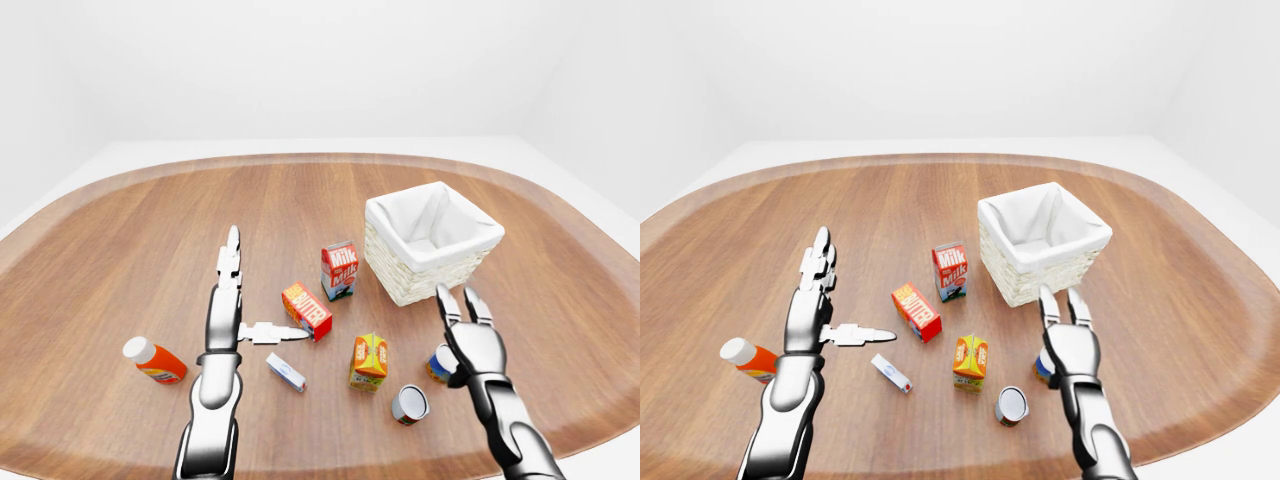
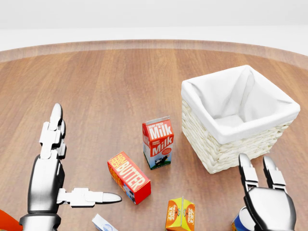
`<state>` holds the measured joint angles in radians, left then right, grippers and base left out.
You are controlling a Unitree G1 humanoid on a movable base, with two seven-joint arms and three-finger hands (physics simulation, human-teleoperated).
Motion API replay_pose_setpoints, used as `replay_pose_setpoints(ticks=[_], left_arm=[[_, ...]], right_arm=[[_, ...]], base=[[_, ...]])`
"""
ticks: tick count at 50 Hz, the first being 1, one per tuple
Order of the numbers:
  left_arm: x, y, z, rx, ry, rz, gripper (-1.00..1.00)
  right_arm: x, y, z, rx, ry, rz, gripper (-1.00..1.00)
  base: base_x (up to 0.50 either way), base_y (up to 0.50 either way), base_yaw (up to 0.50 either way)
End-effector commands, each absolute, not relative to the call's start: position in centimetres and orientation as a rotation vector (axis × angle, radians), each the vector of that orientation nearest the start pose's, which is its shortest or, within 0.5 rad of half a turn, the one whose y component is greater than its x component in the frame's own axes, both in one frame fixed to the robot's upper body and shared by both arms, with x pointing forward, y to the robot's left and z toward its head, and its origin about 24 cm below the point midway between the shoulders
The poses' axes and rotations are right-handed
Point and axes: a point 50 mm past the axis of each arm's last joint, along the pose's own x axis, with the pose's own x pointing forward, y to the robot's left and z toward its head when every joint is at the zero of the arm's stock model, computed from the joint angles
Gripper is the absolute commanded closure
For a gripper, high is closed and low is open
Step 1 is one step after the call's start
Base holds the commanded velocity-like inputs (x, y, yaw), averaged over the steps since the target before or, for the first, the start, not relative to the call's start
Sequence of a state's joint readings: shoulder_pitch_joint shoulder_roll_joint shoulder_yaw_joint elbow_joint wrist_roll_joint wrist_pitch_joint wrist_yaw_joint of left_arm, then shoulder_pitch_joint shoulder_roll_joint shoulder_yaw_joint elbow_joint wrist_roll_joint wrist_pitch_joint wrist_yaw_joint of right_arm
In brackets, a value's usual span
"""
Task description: Pick up the alphabet soup and the tomato sauce, and put them in the basket.
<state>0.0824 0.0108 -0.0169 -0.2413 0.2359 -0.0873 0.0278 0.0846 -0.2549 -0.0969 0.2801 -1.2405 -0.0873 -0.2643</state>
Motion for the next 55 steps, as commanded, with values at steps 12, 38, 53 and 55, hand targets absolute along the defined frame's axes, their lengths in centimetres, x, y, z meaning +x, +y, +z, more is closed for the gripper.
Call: replay_pose_setpoints(ticks=[12, 38, 53, 55], left_arm=[[23.5, 15.1, 8.7, 0.248, -0.251, 0.042, -1.00], [23.5, 15.1, 8.7, 0.247, -0.250, 0.041, -1.00], [23.5, 15.1, 8.7, 0.247, -0.251, 0.041, -1.00], [23.5, 15.1, 8.7, 0.247, -0.251, 0.041, -1.00]], right_arm=[[22.3, -23.0, -2.6, -1.499, 0.139, -0.023, -1.00], [22.1, -23.4, -3.6, -1.507, 0.160, -0.017, -1.00], [22.1, -23.6, -4.2, -1.514, 0.173, -0.013, -1.00], [22.1, -23.7, -4.3, -1.515, 0.175, -0.012, -1.00]], base=[[0.00, 0.00, 0.00], [0.00, 0.00, 0.00], [0.00, 0.00, 0.00], [0.00, 0.00, 0.00]])
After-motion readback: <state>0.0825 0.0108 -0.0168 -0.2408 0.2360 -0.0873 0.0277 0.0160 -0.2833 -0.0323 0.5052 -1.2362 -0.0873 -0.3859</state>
